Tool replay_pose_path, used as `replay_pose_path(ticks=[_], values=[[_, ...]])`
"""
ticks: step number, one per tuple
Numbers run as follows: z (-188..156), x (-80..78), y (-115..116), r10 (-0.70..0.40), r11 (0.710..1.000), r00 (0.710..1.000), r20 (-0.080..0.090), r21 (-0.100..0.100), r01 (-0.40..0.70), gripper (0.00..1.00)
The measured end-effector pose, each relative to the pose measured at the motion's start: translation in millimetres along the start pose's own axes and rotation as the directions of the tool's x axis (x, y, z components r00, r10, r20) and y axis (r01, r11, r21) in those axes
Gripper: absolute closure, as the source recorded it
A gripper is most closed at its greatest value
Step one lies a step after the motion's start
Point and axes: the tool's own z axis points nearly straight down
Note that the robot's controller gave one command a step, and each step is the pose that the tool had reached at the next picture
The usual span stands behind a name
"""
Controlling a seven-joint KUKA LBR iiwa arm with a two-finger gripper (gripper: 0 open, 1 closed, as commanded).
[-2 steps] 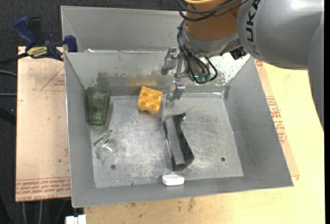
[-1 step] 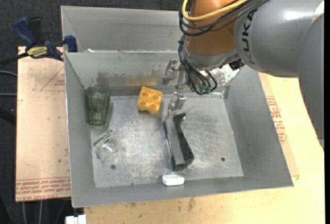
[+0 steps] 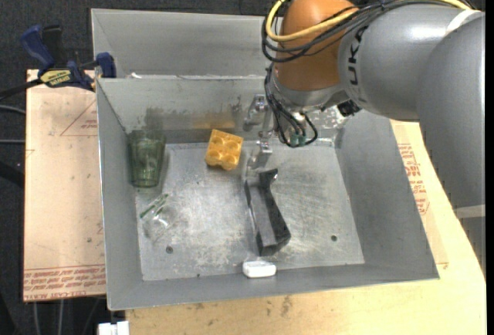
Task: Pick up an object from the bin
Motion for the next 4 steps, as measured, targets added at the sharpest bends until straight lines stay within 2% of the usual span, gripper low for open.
replay_pose_path(ticks=[1, 2, 3, 4], values=[[-16.5, 7.6, 17.2, -0.001, 1.000, 1.000, -0.004, 0.001, 0.001, 0.00], [12.3, 10.7, 37.3, -0.017, 1.000, 1.000, 0.008, -0.001, 0.017, 0.00], [60.6, -5.2, 56.3, -0.117, 0.993, 0.993, 0.021, 0.001, 0.117, 1.00], [60.6, -5.2, 56.2, -0.117, 0.993, 0.993, 0.021, 0.001, 0.117, 1.00]])
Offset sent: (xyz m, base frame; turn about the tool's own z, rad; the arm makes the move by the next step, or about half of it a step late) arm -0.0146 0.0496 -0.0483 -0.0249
